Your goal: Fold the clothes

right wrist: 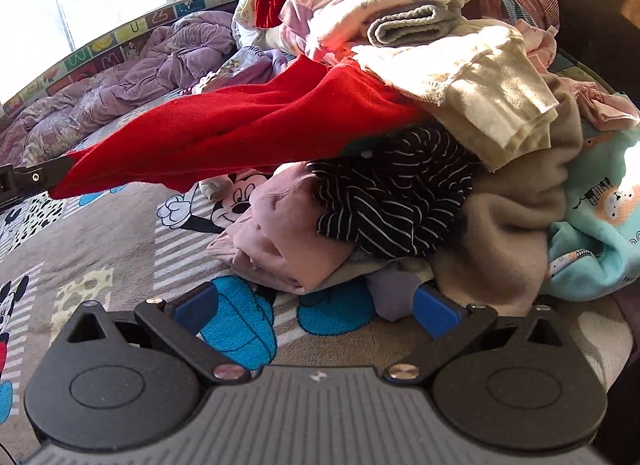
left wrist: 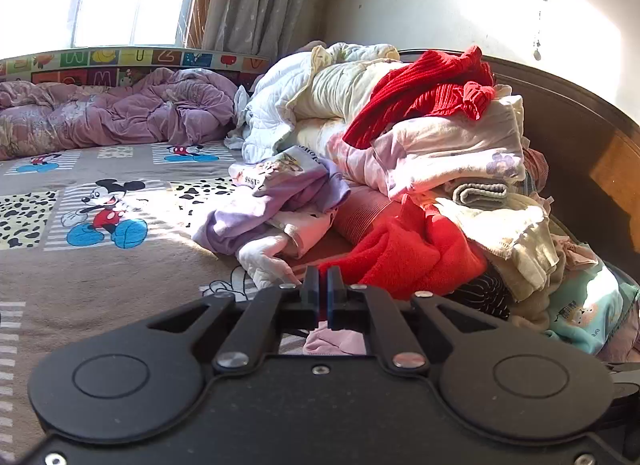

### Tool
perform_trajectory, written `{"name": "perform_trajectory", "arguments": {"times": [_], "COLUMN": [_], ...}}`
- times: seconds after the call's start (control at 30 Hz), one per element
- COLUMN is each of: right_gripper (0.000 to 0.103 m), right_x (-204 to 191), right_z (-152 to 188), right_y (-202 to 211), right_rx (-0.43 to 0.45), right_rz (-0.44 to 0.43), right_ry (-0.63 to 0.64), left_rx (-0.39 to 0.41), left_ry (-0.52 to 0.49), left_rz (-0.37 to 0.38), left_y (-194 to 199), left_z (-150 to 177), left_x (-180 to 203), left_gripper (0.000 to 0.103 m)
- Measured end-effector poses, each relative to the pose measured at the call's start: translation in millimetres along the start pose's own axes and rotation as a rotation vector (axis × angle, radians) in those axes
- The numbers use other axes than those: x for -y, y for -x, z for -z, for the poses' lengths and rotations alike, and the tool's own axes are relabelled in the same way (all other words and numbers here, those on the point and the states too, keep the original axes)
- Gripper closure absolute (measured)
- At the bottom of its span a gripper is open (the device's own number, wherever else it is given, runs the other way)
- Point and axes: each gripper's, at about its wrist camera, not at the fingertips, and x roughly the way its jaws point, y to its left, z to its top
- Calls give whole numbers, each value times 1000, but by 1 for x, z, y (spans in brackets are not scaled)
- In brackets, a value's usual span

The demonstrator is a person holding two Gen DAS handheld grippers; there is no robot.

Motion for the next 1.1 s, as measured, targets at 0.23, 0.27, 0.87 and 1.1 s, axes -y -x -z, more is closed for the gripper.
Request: {"name": "perform_trajectory", "arguments": {"times": [0.23,0.27,0.87,1.1], "right_gripper": [0,0,0,0], "right_x": [-25,-29,-120,-140], "right_z": [22,25,89,102], "right_y": [45,51,94,93], "right_rx": [13,14,12,-9], "right_rz": [-29,-34,-266,-386], "right_ry": [4,3,-19,11], "left_rx": [45,51,18,-91], "left_ry": [89,101,426,515], "left_rz": [-89,-108,-507,-607], "left_y": [86,98,293,303], "left_z": [19,22,155,184], "left_x": [-55,-65,-263,-289], "left_gripper": [102,102,102,90]}}
